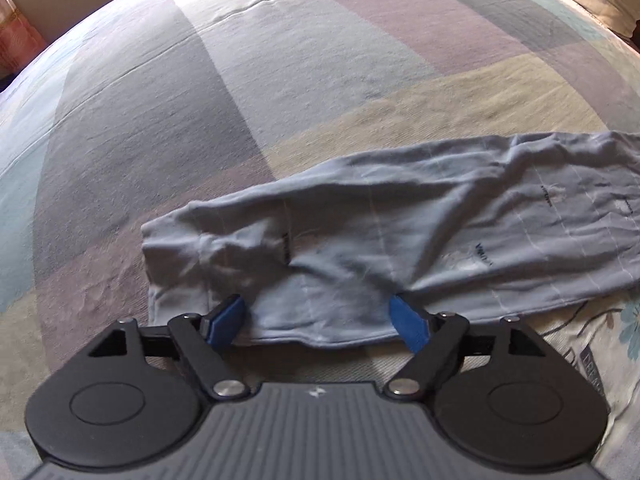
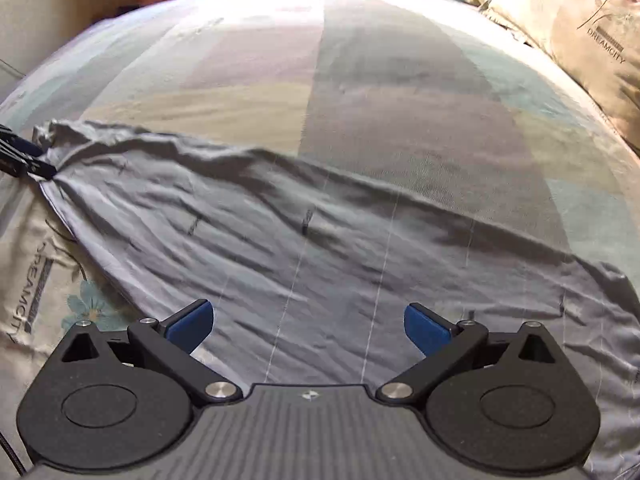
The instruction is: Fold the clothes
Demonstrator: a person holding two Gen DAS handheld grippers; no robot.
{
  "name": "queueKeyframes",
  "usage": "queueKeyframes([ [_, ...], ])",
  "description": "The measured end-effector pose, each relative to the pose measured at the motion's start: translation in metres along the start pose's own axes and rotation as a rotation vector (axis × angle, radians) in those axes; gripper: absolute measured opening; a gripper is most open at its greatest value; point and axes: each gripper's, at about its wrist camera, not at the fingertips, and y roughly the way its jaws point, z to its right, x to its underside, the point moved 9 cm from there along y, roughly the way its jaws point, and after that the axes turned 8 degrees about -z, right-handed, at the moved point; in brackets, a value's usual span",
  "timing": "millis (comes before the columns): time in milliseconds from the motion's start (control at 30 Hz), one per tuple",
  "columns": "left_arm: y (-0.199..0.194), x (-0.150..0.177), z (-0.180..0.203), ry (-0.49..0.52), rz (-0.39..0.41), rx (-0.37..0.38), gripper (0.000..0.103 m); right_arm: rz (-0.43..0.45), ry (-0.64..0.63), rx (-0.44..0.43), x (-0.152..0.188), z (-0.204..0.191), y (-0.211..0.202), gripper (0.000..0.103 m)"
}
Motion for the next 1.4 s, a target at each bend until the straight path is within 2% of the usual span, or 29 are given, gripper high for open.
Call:
queueKeyframes([
  [67,-0.006,0.001,0.0,0.014,-0.004,-0.017,0.08,0.015,-0.012,0.027,0.009,-0.003,-0.001,0.103],
  [100,-0.009,-0.002,0.003,0.031,-0.004,-0.031,0.074,0.001,0.0,0.026,0.011,-0.003,-0.003,0.103],
  [133,-0.013,-0.004,0.007,0.049,-0.002,-0.044,0.073,-0.012,0.013,0.024,0.012,-0.004,-0.005,0.103],
  [267,-0.016,-0.02,0.037,0.146,0.07,-0.019,0.074,0.029,0.083,-0.001,0.002,-0.017,-0.017,0.103],
  [367,-0.001,-0.017,0.036,0.127,0.055,-0.014,0.079,0.025,0.105,-0.052,0.001,-0.04,-0.011,0.103],
  [467,0.004,0.0,0.015,0.077,0.047,0.011,0.084,0.022,0.128,-0.104,-0.001,-0.062,-0.005,0.103],
  [500,0.004,0.008,0.007,0.069,0.038,0.004,0.089,0.021,0.135,-0.121,-0.001,-0.069,-0.003,0.103],
  [600,0.001,0.022,-0.006,0.05,0.009,0.013,0.088,0.009,0.116,-0.139,0.003,-0.084,-0.001,0.103],
  [667,-0.008,0.015,0.002,0.082,0.004,-0.005,0.082,-0.024,0.082,-0.128,0.008,-0.086,-0.005,0.103],
  [700,-0.013,0.012,0.007,0.099,0.003,-0.012,0.075,-0.026,0.088,-0.13,0.007,-0.086,-0.007,0.103],
  [767,-0.022,-0.001,0.024,0.137,0.058,0.021,0.075,-0.021,0.09,-0.127,0.003,-0.087,-0.012,0.103],
  [867,-0.013,-0.018,0.04,0.158,0.075,0.054,0.076,0.003,0.05,-0.117,-0.009,-0.101,-0.008,0.103],
  [1000,0.006,-0.01,0.018,0.081,0.043,0.074,0.081,-0.019,0.078,-0.14,-0.016,-0.105,0.001,0.103],
  [1100,0.002,0.003,-0.01,-0.001,0.005,0.05,0.084,-0.017,0.079,-0.146,-0.013,-0.099,0.003,0.103],
  [1167,-0.004,0.004,-0.016,-0.007,-0.009,0.047,0.078,-0.016,0.06,-0.147,-0.011,-0.098,0.003,0.103],
  [1200,-0.008,0.001,-0.014,0.001,-0.021,0.035,0.072,-0.02,0.053,-0.141,-0.011,-0.099,0.004,0.103],
  [1267,-0.019,-0.013,-0.005,0.008,0.004,0.062,0.071,-0.026,0.051,-0.129,-0.012,-0.101,0.006,0.103],
  [1400,-0.033,-0.054,0.029,-0.051,0.121,0.241,0.073,-0.031,0.046,-0.108,-0.012,-0.103,0.008,0.103],
])
